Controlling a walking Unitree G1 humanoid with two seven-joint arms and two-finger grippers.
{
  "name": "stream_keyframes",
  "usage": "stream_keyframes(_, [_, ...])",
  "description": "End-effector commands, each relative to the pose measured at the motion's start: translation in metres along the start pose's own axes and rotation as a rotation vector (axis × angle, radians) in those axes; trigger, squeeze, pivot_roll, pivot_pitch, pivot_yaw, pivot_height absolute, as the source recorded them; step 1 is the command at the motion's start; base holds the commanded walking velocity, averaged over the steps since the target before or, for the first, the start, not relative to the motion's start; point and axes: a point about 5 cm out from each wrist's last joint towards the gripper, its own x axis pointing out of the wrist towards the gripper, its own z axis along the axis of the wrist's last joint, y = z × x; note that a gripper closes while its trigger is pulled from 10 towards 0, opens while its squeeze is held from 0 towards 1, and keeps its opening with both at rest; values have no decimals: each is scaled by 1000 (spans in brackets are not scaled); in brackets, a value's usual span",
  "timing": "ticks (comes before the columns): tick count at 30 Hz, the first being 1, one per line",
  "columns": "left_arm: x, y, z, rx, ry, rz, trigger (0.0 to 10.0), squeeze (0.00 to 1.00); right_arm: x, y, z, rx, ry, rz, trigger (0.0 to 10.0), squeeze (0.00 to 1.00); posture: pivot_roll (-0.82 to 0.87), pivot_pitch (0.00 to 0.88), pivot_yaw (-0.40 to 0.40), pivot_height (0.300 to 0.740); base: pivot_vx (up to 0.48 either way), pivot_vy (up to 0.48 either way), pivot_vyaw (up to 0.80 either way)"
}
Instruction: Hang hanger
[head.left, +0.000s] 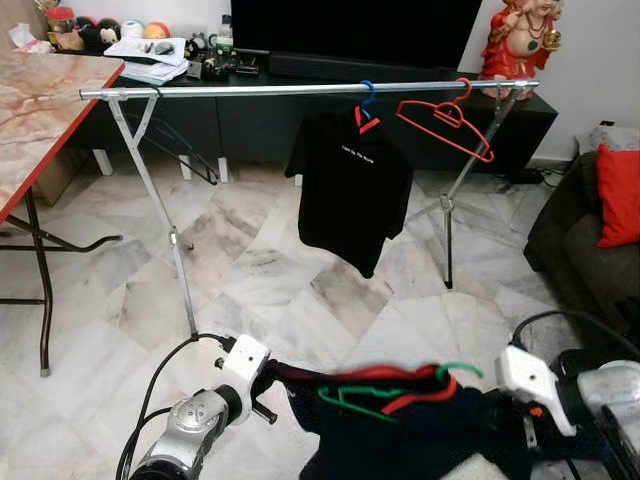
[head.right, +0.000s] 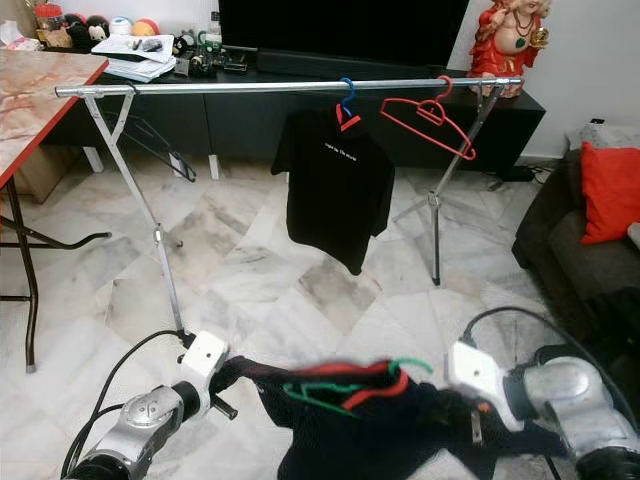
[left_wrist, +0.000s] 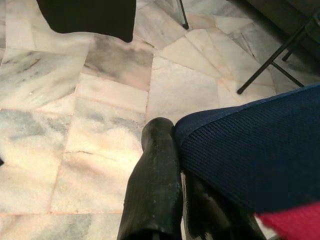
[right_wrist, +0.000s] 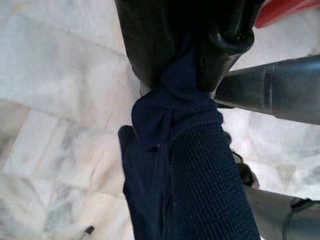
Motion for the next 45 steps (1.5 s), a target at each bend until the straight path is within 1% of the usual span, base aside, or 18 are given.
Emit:
stream_keyframes(1, [-5, 7, -7, -1, 33, 37, 0, 0, -9, -4, -5, -17, 67, -52, 0, 0, -7, 107, -98, 740, 0, 0, 0])
stream_keyframes(3, [-4, 6, -5, -3, 29, 24, 0, 0, 1, -8, -5, -71, 127, -117, 0, 0, -7, 107, -97, 740, 0, 0, 0])
stream_keyframes(6, [-5, 6, -5, 3, 30, 7, 0, 0, 5, -10, -3, -94, 144, -155, 0, 0, -3, 104, -95, 740, 0, 0, 0])
stream_keyframes(7, [-6, 5, -6, 11, 35, -13, 0, 0, 11, -15, 2, -102, 113, -213, 0, 0, 0, 103, -95, 740, 0, 0, 0])
stream_keyframes(10, [-6, 4, -7, 19, 41, -40, 0, 0, 19, -20, 9, -99, 45, -257, 0, 0, 2, 101, -95, 740, 0, 0, 0])
stream_keyframes(13, [-6, 1, -7, 29, 47, -75, 0, 0, 32, -18, 18, -80, -44, -246, 0, 0, 4, 98, -95, 740, 0, 0, 0])
stream_keyframes(15, [-6, -1, -6, 20, 47, -103, 0, 0, 39, -14, 18, -70, -60, -210, 0, 0, 3, 94, -96, 740, 0, 0, 0])
stream_keyframes(18, [-5, -3, 0, 5, 22, -148, 0, 0, 49, -5, 17, -64, -64, -148, 0, 0, 4, 90, -97, 740, 0, 0, 0])
stream_keyframes(20, [-3, -5, 19, -6, -33, -219, 0, 0, 65, 3, 13, -60, -36, -111, 0, 0, 10, 88, -97, 740, 0, 0, 0])
stream_keyframes(25, [-5, -2, 38, 13, -90, -266, 0, 0, 78, 13, 5, -80, 27, -51, 0, 0, 18, 86, -96, 740, 0, 0, 0])
stream_keyframes(29, [-9, -1, 46, 19, -100, -310, 0, 0, 84, 10, 6, -57, 34, -107, 0, 0, 20, 89, -96, 740, 0, 0, 0])
stream_keyframes(33, [-20, -6, 54, 30, -104, -401, 0, 0, 90, 7, 6, -34, 58, -173, 0, 0, 27, 92, -96, 740, 0, 0, 0])
stream_keyframes(37, [-24, -8, 65, 7, -141, -414, 0, 0, 99, 10, 4, -25, 83, -183, 0, 0, 32, 93, -97, 740, 0, 0, 0])
stream_keyframes(39, [-26, -10, 69, 4, -144, -436, 0, 0, 105, 11, 7, -16, 66, -214, 0, 0, 37, 94, -96, 740, 0, 0, 0])
stream_keyframes(41, [-28, -15, 71, 10, -128, -471, 0, 0, 111, 7, 15, 31, 6, -276, 0, 0, 37, 95, -93, 740, 0, 0, 0])
stream_keyframes(43, [-30, -17, 71, 9, -124, -491, 235, 0, 112, 5, 19, 55, -29, -298, 0, 0, 37, 95, -93, 740, 0, 0, 0])
stream_keyframes(44, [-31, -20, 71, 16, -119, -512, 1412, 0, 114, 4, 23, 71, -61, -312, 0, 0, 37, 95, -93, 740, 0, 0, 0])
stream_keyframes(45, [-33, -23, 71, 23, -112, -537, 4118, 0, 114, 3, 27, 75, -79, -322, 0, 0, 36, 96, -91, 740, 0, 0, 0])
